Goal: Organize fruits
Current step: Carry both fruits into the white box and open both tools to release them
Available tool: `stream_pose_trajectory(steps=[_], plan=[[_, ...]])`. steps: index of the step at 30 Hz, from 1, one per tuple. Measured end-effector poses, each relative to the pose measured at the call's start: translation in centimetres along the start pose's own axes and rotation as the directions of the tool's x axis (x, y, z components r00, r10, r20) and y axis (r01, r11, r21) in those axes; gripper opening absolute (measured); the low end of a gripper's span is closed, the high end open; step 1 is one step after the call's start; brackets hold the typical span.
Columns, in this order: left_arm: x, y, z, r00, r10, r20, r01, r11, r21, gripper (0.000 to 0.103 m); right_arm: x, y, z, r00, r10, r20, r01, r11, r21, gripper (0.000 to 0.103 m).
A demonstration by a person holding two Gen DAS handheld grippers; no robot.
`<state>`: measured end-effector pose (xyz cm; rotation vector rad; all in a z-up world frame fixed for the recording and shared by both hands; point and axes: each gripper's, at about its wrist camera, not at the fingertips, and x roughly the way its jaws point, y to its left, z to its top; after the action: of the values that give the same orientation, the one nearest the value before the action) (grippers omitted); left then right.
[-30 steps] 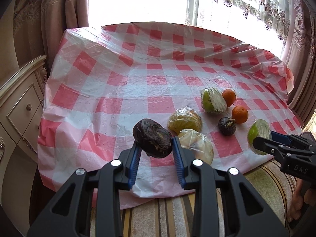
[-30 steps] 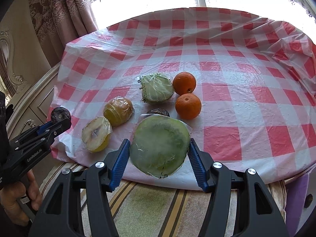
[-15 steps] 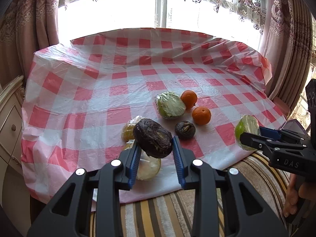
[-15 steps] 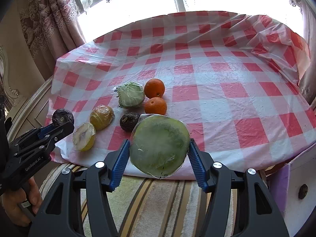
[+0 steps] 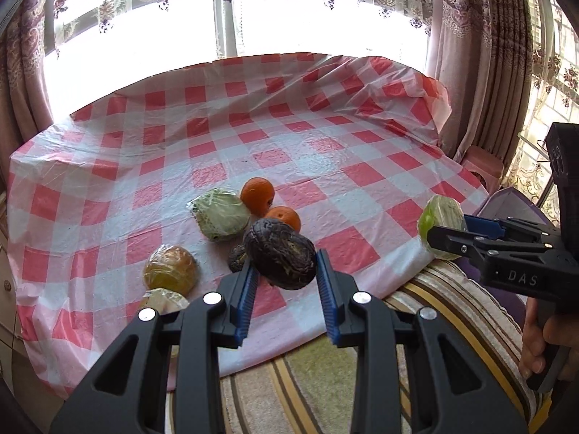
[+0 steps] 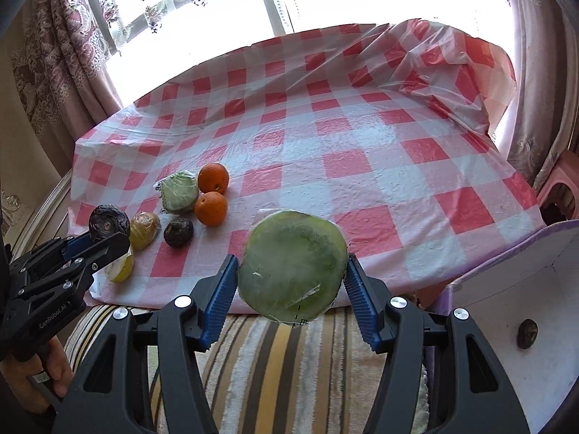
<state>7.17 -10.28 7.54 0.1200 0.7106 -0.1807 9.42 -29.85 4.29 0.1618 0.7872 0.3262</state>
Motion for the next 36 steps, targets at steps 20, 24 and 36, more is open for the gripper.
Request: stream_pose_trajectory(steps=[20,24,36], plan=[[4.6,-15.3,2.3,0.969,-0.235,-0.079,0.247,0.942,0.227,0.032,-4.6,-14.5,-1.3,0.972,-0.233,0.001,0.229,0.958,0.172,0.058],[5.6,-18.7,2.6,0.95,-0.293,-0.11,0.312,0.912,0.266,0.032,-4.5,-16.7,-1.6,0.959,-0.283,-0.032,0.284,0.943,0.176,0.058],[10.5,-28.1,0.3,0.858,-0.39,-0.335,0.497,0.794,0.349,0.032,-2.9,-22.1,-3.3,0.915,-0.362,-0.178,0.392,0.903,0.175,0.058]])
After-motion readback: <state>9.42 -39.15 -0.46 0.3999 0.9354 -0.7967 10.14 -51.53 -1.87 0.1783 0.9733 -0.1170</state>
